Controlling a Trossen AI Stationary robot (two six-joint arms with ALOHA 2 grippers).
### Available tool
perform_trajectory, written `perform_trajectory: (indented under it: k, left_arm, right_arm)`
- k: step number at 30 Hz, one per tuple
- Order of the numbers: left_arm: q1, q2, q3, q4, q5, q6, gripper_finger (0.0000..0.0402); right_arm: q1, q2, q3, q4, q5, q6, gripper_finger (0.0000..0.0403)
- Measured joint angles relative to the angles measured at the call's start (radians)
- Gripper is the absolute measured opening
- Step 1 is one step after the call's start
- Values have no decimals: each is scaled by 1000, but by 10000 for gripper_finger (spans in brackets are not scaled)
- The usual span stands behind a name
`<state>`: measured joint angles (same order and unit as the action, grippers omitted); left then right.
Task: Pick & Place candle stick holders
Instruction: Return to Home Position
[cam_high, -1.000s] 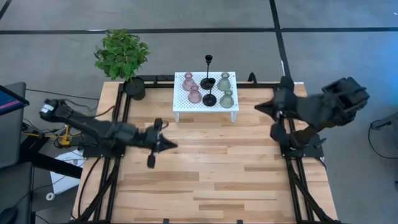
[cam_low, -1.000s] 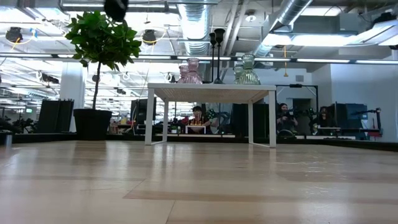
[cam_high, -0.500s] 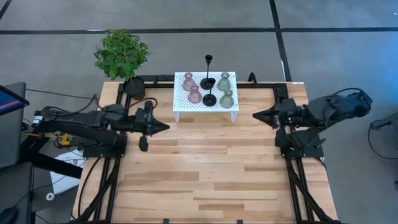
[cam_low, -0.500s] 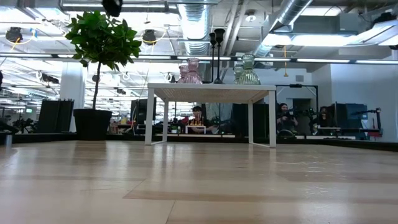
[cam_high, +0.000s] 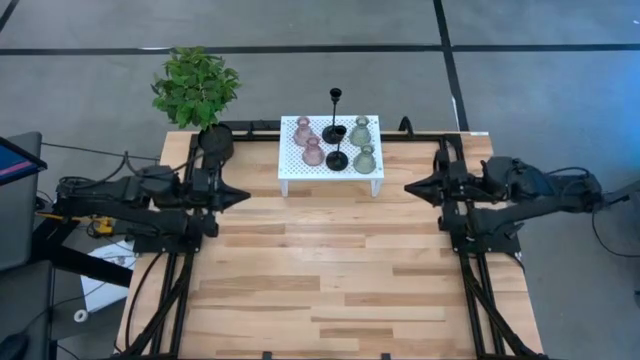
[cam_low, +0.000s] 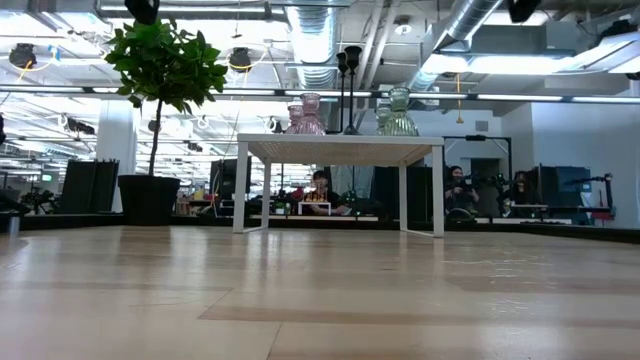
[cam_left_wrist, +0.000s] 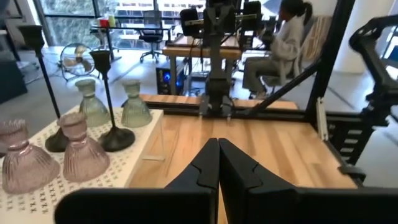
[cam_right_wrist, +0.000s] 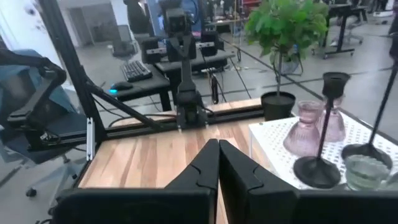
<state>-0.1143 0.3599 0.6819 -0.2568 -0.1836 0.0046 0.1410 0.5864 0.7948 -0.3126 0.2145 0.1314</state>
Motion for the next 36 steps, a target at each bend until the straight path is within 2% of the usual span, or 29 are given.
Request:
perform_trajectory:
  k: [6, 10, 17, 26, 34, 36]
  left_arm:
    - [0, -2, 0, -4, -48, 51, 2]
    - [2, -13, 0, -12, -63, 51, 2]
    - [4, -14, 0, -16, -84, 44, 2]
    - [4, -13, 0, -12, -86, 32, 2]
    - [3, -13, -1, -12, -106, 33, 2]
    - [3, -13, -1, -11, -108, 33, 2]
  right_arm:
    - [-126, -49, -137, 107, -133, 42, 0]
    - [-171, -108, -249, 188, -139, 55, 0]
    - [-180, -302, -443, 286, -140, 106, 0]
    - [-180, -585, -534, 288, -131, 83, 0]
    - [-181, -567, -591, 269, -108, 76, 0]
    - [-181, -572, -617, 319, -105, 76, 0]
